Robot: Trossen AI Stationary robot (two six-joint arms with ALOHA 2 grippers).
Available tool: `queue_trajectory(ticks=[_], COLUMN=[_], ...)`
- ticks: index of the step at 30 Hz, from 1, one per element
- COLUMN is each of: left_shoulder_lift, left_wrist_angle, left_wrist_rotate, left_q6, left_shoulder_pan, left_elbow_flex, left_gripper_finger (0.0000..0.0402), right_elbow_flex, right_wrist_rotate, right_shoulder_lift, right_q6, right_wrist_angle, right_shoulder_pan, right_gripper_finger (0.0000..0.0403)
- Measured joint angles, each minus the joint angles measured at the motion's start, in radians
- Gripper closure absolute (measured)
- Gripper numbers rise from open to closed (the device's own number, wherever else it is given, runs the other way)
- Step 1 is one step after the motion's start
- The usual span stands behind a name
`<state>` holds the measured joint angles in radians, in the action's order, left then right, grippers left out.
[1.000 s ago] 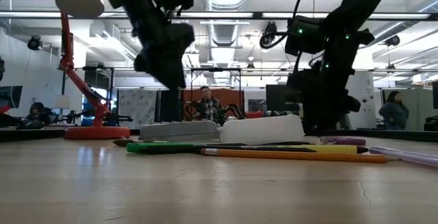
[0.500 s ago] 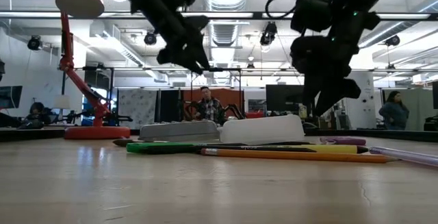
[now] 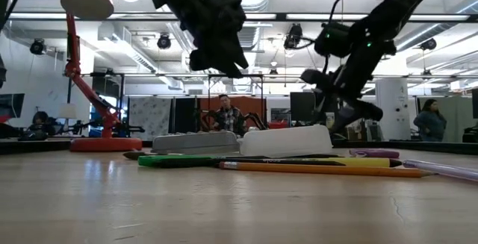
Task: Pick & place school supplies into a supply box
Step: Prepare the supply box to put school supplies into it
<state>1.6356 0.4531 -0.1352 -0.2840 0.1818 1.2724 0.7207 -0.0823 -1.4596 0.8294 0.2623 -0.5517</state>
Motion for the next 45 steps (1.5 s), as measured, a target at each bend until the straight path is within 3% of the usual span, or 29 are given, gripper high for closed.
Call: queue_trajectory(ticks=[4, 12, 17, 26, 36, 41, 45], left_shoulder_lift=[0.023, 0.127, 0.195, 0.287, 0.297, 0.297, 0.297], left_wrist_angle=[-0.038, -0.112, -0.117, -0.141, -0.140, -0.140, -0.141], left_wrist_rotate=[0.013, 0.012, 0.046, 0.050, 0.038, 0.029, 0.017], left_q6=[-0.005, -0.108, -0.215, -0.258, -0.262, -0.259, -0.248], left_shoulder_pan=[-0.046, -0.142, -0.203, -0.222, -0.226, -0.228, -0.229], left_elbow_flex=[-0.014, 0.010, 0.015, 0.015, 0.015, 0.013, 0.013], left_gripper_finger=[0.0254, 0.0254, 0.0254, 0.0254, 0.0254, 0.0254, 0.0254], right_elbow_flex=[0.061, 0.231, 0.324, 0.435, 0.435, 0.436, 0.436], right_wrist_rotate=[-0.049, -0.079, -0.088, -0.210, -0.403, -0.581, -0.645], right_shoulder_lift=[-0.085, -0.282, -0.333, -0.448, -0.461, -0.438, -0.418], right_q6=[-0.067, -0.123, -0.179, -0.227, -0.225, -0.251, -0.259], right_wrist_angle=[-0.005, 0.002, 0.075, 0.237, 0.232, 0.220, 0.220], right_shoulder_pan=[-0.072, -0.081, -0.086, -0.087, -0.092, -0.091, -0.083], right_gripper_finger=[0.0184, 0.0184, 0.0184, 0.0184, 0.0184, 0.0184, 0.0184])
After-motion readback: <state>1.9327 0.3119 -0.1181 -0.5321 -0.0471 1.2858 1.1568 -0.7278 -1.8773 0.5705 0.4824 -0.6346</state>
